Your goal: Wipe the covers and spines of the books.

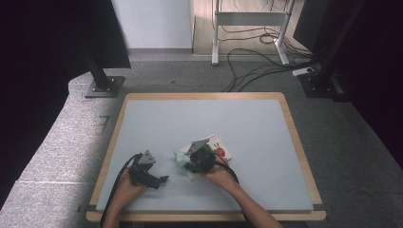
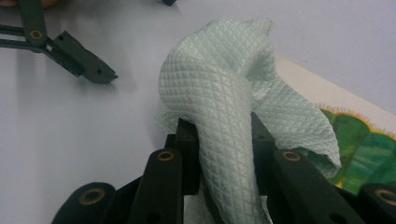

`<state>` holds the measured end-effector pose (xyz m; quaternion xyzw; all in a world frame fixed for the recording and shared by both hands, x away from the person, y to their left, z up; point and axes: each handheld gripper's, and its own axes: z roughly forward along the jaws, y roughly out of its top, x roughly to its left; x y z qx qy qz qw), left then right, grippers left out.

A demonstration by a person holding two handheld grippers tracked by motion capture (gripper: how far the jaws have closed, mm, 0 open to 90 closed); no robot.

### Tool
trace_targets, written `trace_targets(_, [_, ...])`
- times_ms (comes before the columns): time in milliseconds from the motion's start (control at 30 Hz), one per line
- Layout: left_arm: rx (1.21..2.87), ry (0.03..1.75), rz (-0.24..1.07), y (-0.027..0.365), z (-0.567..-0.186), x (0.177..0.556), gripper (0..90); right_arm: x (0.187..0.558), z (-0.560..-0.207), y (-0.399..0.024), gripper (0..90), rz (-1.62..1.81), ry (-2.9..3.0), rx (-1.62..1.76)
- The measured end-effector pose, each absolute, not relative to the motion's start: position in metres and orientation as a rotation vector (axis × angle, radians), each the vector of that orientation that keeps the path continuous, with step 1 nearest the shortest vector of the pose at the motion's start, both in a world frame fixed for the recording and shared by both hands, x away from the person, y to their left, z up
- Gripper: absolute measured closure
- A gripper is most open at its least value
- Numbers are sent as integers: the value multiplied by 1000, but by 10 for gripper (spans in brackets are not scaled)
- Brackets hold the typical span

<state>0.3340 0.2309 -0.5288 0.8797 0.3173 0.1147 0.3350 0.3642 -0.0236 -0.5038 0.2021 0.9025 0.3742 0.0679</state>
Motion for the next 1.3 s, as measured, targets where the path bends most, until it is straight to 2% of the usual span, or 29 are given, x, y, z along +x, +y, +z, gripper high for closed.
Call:
trace_targets(300, [2295,830,300,231,-529,334,0,373,-505,-48,724,1122,2687,693])
trace_targets(867, [2294,830,301,231,-529,334,0,399,-510,-119,724,1085,2551,918])
trace_targets(1300, [2294,830,301,231,-529,334,0,406,-510,-147,722,1047,2495,1013])
